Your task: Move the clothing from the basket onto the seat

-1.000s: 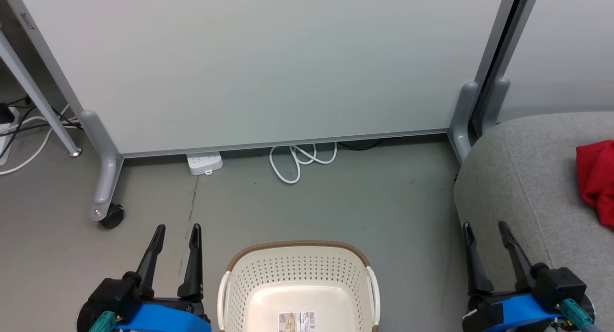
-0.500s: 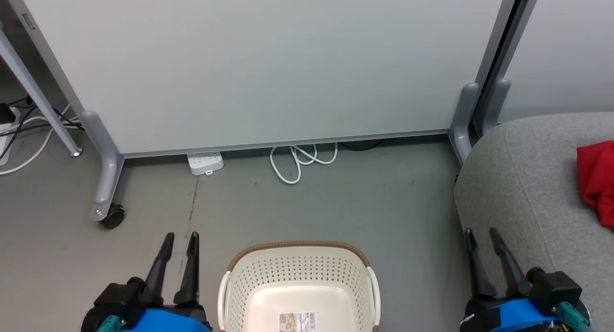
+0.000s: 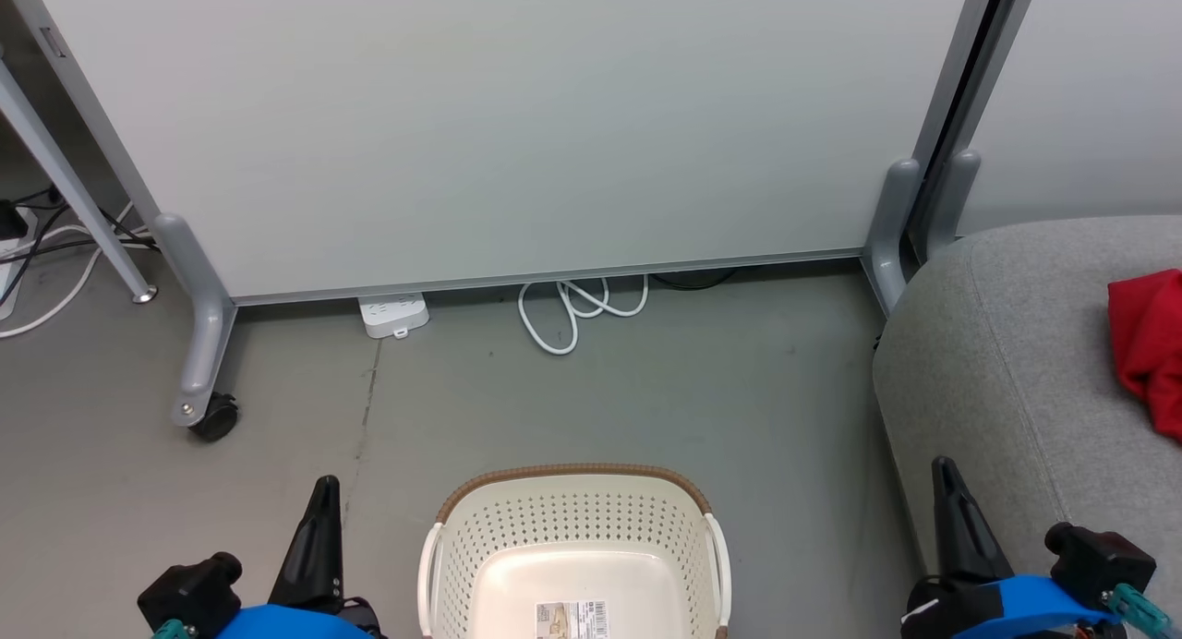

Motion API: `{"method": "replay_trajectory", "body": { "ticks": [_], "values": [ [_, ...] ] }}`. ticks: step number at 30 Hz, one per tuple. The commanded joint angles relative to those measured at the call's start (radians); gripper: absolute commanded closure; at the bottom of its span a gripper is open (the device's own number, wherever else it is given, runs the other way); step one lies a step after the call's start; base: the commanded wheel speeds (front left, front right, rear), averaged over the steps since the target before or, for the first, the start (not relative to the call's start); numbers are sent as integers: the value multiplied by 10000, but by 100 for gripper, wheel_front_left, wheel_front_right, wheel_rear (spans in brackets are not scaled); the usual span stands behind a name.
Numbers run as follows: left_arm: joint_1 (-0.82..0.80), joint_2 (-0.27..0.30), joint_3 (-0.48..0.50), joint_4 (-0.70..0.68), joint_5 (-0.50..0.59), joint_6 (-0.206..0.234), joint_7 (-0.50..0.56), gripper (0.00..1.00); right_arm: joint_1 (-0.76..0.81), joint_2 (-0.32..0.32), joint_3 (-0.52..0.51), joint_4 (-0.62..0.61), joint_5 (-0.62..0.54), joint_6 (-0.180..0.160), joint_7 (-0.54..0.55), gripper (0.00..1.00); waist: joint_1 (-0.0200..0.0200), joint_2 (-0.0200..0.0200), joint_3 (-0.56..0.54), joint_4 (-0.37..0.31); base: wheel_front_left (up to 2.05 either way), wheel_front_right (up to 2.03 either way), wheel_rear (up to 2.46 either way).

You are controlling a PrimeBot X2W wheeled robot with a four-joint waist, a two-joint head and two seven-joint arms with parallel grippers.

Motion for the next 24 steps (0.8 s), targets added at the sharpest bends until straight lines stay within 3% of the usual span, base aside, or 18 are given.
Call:
{"method": "replay_trajectory", "body": {
  "ticks": [1, 24],
  "values": [
    [-206, 20, 95, -191, -340, -54, 78, 100, -168, -3, -45, -202, 383, -1, 81, 100, 0, 0, 0, -6, 0, 0, 0],
    [-320, 33, 645, -317, -3749, -138, 1008, 100, -375, 2, -286, -343, 4132, -3, 1010, 100, 0, 0, 5, -131, 0, 0, 0]
  ]
}}
